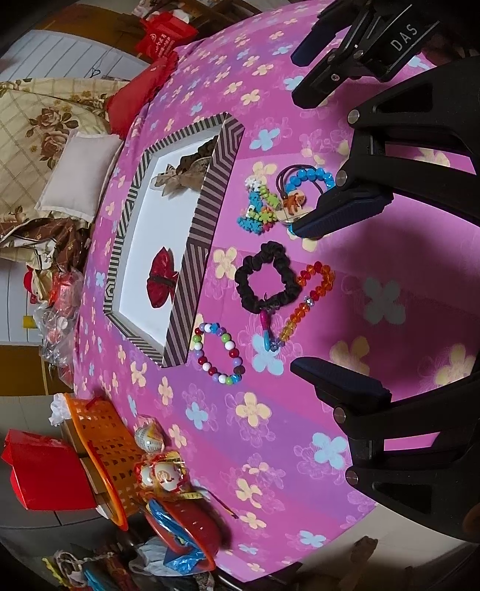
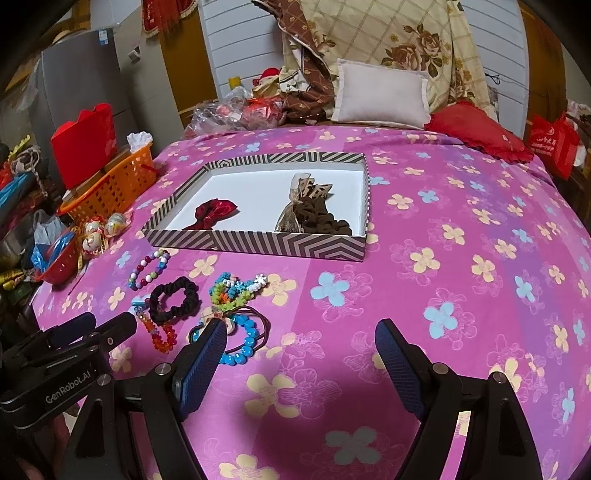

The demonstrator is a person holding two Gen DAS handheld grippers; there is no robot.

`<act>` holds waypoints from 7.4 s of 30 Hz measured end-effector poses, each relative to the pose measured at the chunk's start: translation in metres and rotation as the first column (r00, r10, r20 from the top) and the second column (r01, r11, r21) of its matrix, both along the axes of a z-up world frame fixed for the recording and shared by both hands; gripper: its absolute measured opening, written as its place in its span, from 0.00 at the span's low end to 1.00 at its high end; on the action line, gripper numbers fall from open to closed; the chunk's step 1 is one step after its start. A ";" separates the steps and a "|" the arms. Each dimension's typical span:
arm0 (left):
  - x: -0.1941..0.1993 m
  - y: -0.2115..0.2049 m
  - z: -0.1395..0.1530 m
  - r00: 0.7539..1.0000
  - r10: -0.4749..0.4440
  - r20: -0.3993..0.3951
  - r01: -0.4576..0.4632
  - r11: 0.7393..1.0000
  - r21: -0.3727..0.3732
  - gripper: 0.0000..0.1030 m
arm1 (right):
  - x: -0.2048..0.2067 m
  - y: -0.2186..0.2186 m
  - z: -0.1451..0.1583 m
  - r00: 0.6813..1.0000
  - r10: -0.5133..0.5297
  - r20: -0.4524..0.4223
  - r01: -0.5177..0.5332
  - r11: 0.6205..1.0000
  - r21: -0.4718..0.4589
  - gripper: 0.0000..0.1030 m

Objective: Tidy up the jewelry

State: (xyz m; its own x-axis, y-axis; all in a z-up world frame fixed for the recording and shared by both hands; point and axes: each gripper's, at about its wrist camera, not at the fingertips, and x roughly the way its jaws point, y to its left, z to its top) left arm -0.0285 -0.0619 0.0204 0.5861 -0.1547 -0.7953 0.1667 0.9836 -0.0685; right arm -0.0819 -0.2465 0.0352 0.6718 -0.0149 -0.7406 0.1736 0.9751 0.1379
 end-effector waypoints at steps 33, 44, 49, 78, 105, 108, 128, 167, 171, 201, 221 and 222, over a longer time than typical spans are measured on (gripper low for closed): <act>0.001 0.008 -0.013 1.000 0.026 -0.009 -0.026 0.999 0.025 0.65 | 0.001 0.010 -0.010 0.999 0.050 -0.014 -0.050 0.999 -0.002 0.78; 0.008 0.040 -0.023 0.996 0.082 -0.044 -0.082 0.996 0.018 0.65 | 0.002 0.009 -0.014 0.998 0.050 -0.031 -0.050 0.999 -0.006 0.78; 0.014 0.060 -0.030 0.990 0.122 -0.078 -0.122 0.993 -0.002 0.65 | 0.003 0.011 -0.018 0.997 0.067 -0.039 -0.067 0.998 -0.008 0.78; 0.065 0.002 -0.047 0.982 0.041 -0.186 -0.046 0.999 -0.024 0.63 | 0.012 0.006 -0.035 0.987 0.154 -0.053 -0.152 0.987 0.042 0.59; 0.087 -0.018 -0.051 0.985 0.014 -0.171 -0.006 0.999 0.044 0.23 | 0.064 0.021 -0.062 0.944 0.324 -0.068 -0.321 0.946 0.054 0.10; 0.088 -0.014 -0.049 0.979 -0.017 -0.203 0.014 1.000 -0.016 0.14 | 0.058 0.017 -0.054 0.950 0.309 -0.036 -0.305 0.949 0.085 0.10; 0.064 -0.002 -0.014 0.983 -0.064 -0.172 0.049 0.995 -0.087 0.13 | 0.023 0.004 -0.036 0.964 0.247 -0.104 -0.241 0.968 0.061 0.10; 0.067 -0.006 -0.016 0.982 -0.064 -0.180 0.048 0.994 -0.095 0.13 | 0.038 0.025 -0.041 0.947 0.317 -0.058 -0.315 0.948 0.030 0.08; 0.063 -0.005 -0.013 0.983 -0.067 -0.172 0.052 0.994 -0.092 0.13 | 0.034 0.028 -0.038 0.931 0.355 -0.081 -0.358 0.934 -0.021 0.09; 0.071 -0.005 -0.017 0.977 -0.065 -0.202 0.044 0.993 -0.105 0.13 | 0.050 0.047 -0.052 0.732 0.637 -0.241 -0.678 0.714 -0.174 0.18; 0.053 0.000 0.021 0.988 -0.068 -0.138 0.050 0.990 -0.129 0.13 | 0.010 0.022 0.016 0.850 0.526 0.045 -0.528 0.846 0.075 0.06; 0.052 0.001 0.022 0.989 -0.068 -0.135 0.050 0.990 -0.130 0.13 | 0.009 0.019 0.019 0.853 0.519 0.064 -0.523 0.847 0.094 0.06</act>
